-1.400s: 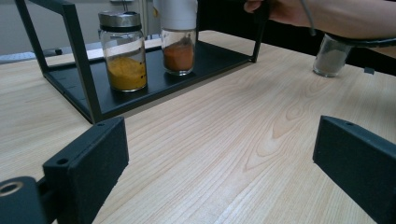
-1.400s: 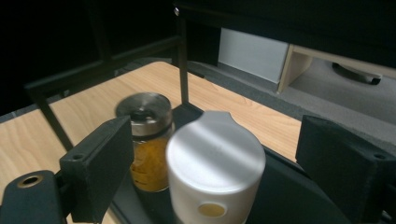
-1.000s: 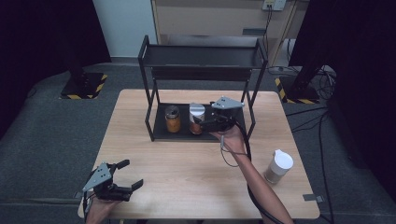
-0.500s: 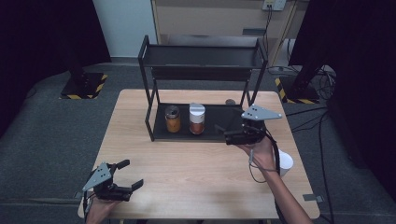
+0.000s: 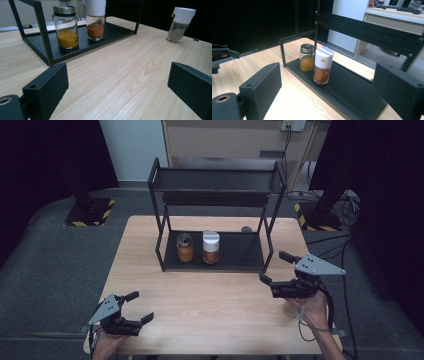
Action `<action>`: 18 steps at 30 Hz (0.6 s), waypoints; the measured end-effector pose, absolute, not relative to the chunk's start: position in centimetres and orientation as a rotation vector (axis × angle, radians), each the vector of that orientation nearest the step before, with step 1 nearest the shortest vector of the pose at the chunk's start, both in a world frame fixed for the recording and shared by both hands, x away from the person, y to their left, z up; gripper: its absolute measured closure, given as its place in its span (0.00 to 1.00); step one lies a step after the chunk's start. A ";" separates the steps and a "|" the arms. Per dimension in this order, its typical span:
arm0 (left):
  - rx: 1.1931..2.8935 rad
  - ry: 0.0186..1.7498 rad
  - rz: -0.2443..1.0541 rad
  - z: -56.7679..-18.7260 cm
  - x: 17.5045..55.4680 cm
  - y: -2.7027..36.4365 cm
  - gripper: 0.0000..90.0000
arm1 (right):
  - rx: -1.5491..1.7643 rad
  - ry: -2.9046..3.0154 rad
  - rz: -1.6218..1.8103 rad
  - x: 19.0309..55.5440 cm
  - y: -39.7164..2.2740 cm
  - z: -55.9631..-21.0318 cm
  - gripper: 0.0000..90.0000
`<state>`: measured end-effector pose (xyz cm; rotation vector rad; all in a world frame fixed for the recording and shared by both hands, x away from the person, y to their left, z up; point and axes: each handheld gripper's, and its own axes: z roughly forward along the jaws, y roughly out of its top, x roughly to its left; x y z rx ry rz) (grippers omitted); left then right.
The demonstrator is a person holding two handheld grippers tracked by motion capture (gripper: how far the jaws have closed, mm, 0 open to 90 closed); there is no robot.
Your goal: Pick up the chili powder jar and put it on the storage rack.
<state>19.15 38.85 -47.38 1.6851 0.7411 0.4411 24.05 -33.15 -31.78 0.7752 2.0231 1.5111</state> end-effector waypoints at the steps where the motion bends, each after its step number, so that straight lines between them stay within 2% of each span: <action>1: 1.686 0.742 0.441 -47.4 19.2 38.8 0.03 | 0.783 2.018 1.505 23.7 -33.5 -31.8 0.09; 18: 1.690 0.744 0.439 -47.3 19.1 38.8 0.03 | 0.868 1.932 1.450 18.5 -37.5 -33.5 0.08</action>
